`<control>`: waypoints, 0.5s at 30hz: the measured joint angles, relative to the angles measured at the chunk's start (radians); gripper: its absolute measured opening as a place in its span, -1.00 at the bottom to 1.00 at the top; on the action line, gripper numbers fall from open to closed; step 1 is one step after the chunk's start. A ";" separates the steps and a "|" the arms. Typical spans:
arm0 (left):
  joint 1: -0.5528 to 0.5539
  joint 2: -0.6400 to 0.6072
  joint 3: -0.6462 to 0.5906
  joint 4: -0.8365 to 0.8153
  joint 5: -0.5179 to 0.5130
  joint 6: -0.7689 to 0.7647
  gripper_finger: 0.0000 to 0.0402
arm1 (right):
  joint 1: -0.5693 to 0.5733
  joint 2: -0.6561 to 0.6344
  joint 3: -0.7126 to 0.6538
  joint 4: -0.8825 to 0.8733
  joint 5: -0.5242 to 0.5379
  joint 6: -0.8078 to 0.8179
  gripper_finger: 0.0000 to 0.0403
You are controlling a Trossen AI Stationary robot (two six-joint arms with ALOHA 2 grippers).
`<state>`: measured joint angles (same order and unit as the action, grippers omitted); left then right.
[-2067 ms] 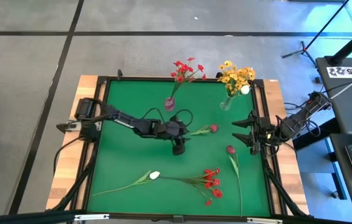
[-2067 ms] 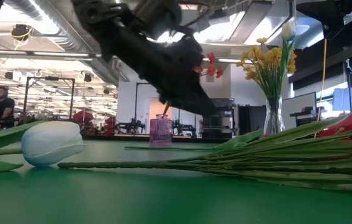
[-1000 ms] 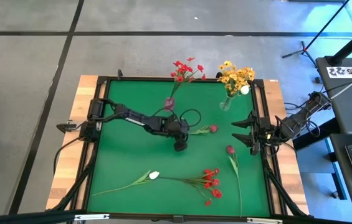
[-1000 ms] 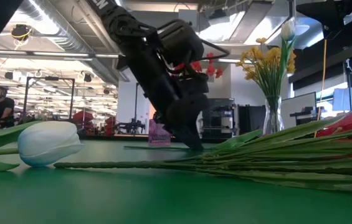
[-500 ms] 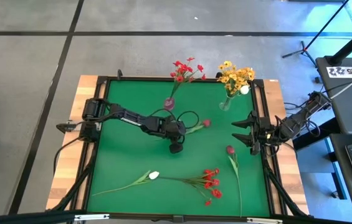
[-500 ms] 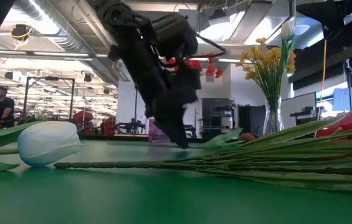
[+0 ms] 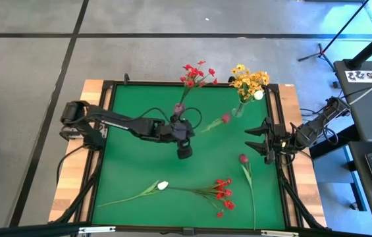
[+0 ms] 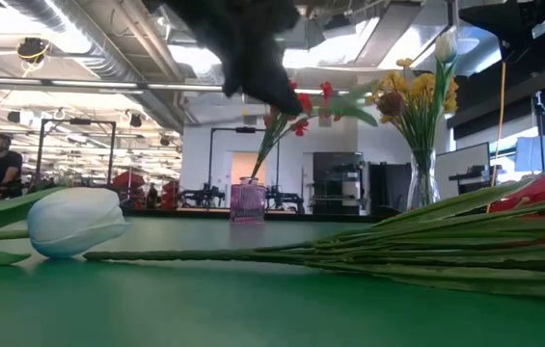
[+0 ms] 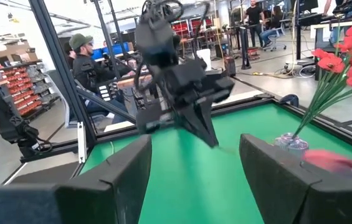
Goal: Sort flowers into vase by color
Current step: Put the top pink flower into the pink vase
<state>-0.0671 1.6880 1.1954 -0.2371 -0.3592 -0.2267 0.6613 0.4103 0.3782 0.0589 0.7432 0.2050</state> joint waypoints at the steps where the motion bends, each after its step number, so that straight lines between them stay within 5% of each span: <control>1: -0.005 -0.015 0.000 0.002 -0.008 0.001 -1.00 | 0.000 0.000 0.000 0.004 -0.003 0.000 0.20; 8: -0.026 -0.108 0.001 0.065 -0.029 0.035 -1.00 | 0.000 0.000 0.000 0.115 -0.090 -0.070 0.20; 15: -0.025 -0.120 -0.002 0.229 0.067 0.088 -1.00 | 0.000 0.005 0.000 0.127 -0.108 -0.083 0.20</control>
<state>-0.0919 1.5681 1.1938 -0.0084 -0.2922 -0.1387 0.6609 0.4155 0.3779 0.1860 0.6353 0.1219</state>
